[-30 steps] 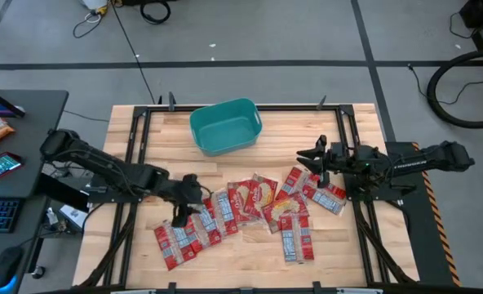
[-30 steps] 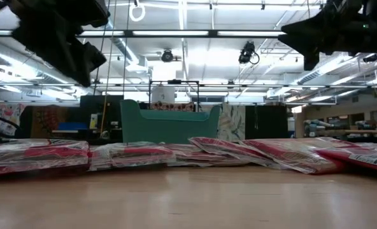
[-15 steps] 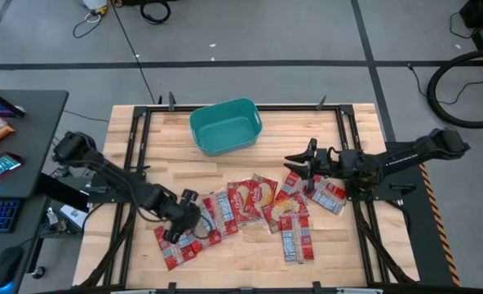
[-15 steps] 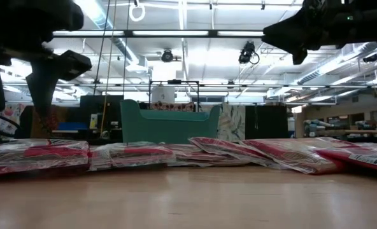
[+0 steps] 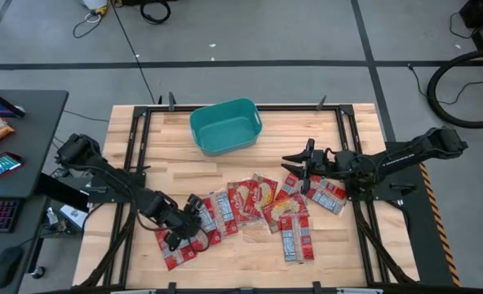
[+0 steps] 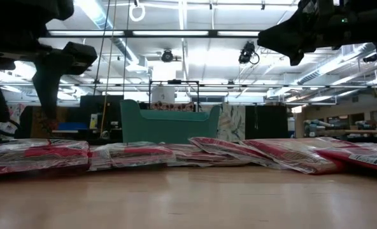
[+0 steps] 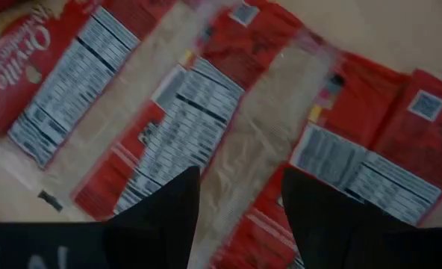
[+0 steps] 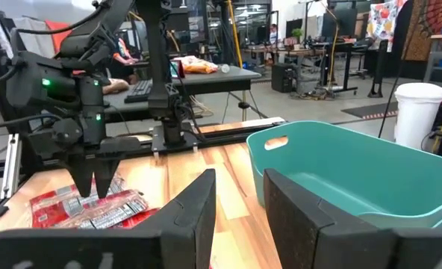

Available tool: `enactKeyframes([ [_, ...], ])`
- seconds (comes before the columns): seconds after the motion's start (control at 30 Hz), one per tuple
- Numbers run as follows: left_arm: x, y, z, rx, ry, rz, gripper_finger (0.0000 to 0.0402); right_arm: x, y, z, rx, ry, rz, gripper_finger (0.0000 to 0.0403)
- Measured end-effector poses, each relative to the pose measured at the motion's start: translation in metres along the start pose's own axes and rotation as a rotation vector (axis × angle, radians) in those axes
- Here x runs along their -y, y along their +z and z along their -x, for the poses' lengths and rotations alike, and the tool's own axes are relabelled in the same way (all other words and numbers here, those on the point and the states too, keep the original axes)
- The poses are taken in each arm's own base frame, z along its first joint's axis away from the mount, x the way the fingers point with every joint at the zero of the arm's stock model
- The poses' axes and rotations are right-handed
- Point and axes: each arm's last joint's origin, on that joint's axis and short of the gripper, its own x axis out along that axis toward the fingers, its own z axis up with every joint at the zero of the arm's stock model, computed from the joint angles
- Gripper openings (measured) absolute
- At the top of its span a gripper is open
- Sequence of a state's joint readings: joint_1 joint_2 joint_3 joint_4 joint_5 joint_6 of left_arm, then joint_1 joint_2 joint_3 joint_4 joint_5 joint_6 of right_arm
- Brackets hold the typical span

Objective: Sort popcorn bags into baskets
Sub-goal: Put the red popcorn bag into the green bin

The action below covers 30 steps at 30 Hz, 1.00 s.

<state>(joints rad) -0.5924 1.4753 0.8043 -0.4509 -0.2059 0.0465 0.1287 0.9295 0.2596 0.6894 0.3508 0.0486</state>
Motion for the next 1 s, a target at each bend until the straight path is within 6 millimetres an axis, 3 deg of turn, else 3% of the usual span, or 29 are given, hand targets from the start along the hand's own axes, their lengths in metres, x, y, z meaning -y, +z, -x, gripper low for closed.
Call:
enactKeyframes([
  [0.53,0.011,-0.003,-0.030,-0.078,-0.011,-0.138,0.0180,0.000,0.000,0.000,0.005,0.002,-0.002,0.0119],
  [0.67,0.011,-0.003,-0.030,-0.084,-0.011,-0.138,0.0138,0.000,0.000,0.000,0.006,0.003,-0.002,0.0119],
  [0.93,0.010,-0.004,-0.030,-0.089,-0.003,-0.052,0.0016,0.000,0.001,0.000,0.006,0.005,-0.002,0.0119],
  [1.0,0.010,-0.004,-0.030,-0.090,-0.003,-0.021,0.0008,0.000,0.001,0.000,0.006,0.005,-0.002,0.0119],
])
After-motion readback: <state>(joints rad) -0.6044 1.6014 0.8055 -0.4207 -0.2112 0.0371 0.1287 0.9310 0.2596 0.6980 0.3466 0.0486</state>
